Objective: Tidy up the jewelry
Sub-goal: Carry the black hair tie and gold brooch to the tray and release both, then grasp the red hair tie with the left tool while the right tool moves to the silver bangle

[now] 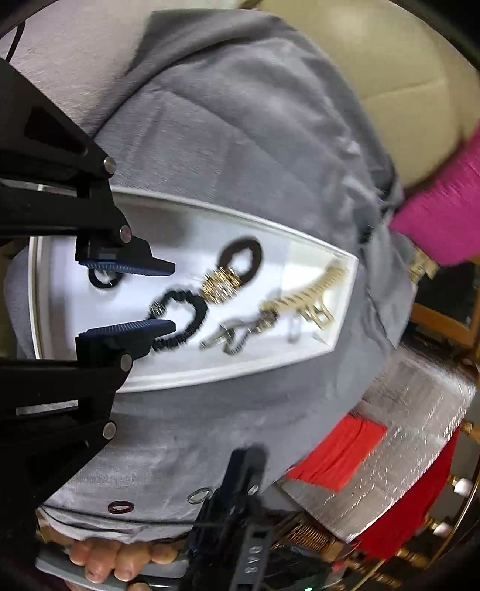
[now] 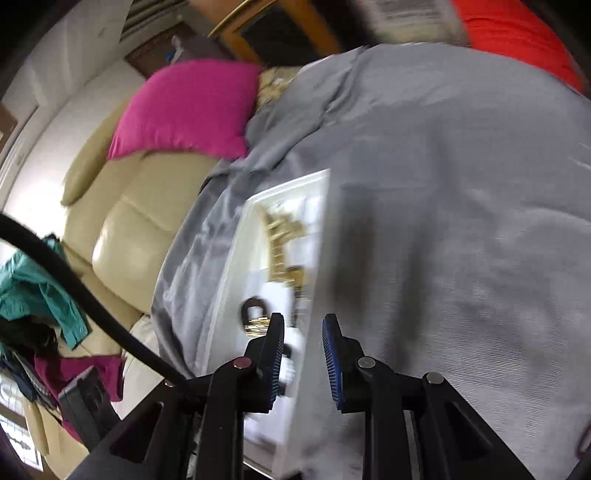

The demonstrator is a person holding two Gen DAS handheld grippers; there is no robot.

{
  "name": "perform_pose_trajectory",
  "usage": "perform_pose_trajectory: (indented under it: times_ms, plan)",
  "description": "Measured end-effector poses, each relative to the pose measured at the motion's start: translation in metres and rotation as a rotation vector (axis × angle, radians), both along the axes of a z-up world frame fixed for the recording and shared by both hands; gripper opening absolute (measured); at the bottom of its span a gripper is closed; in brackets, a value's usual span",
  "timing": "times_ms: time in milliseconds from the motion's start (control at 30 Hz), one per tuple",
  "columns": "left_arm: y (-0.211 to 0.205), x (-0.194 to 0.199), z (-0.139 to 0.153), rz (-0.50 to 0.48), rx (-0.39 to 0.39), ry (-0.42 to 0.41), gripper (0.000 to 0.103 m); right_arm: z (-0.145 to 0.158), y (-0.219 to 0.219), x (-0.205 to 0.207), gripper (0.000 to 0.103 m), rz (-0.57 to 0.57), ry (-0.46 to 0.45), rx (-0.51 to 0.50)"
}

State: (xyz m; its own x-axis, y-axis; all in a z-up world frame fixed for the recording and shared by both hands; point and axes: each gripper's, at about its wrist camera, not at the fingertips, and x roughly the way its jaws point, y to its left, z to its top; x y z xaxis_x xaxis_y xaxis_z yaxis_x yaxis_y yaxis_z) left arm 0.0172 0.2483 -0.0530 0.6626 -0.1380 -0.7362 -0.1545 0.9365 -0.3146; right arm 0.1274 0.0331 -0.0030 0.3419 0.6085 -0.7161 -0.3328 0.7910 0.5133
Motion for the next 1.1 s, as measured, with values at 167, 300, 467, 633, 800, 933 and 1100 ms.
perform_pose_trajectory:
  times_ms: [167,300,467,633,800,933,1100]
  plan:
    - [-0.032,-0.006,0.020,-0.058,0.092,-0.113,0.041,0.004,-0.096,-0.007,0.025,-0.127,-0.017,0.004]
    - [-0.069,-0.006,0.032,-0.146,0.153,-0.182,0.047,0.001,-0.178,-0.013,0.044,-0.258,-0.021,0.019]
    - [-0.133,0.001,0.035,-0.301,0.193,-0.220,0.054,-0.005,-0.255,-0.023,0.056,-0.399,-0.065,0.112]
    - [-0.203,0.012,0.030,-0.465,0.173,-0.196,0.058,-0.024,-0.299,-0.024,0.056,-0.475,-0.061,0.127]
    - [-0.257,0.028,0.020,-0.581,0.111,-0.148,0.060,-0.028,-0.331,-0.024,0.056,-0.533,-0.061,0.165]
    - [-0.300,0.033,0.010,-0.667,0.098,-0.110,0.060,-0.032,-0.356,-0.026,0.056,-0.575,-0.066,0.194]
    - [-0.339,0.040,-0.007,-0.747,0.115,-0.057,0.060,-0.033,-0.373,-0.029,0.056,-0.583,-0.064,0.189]
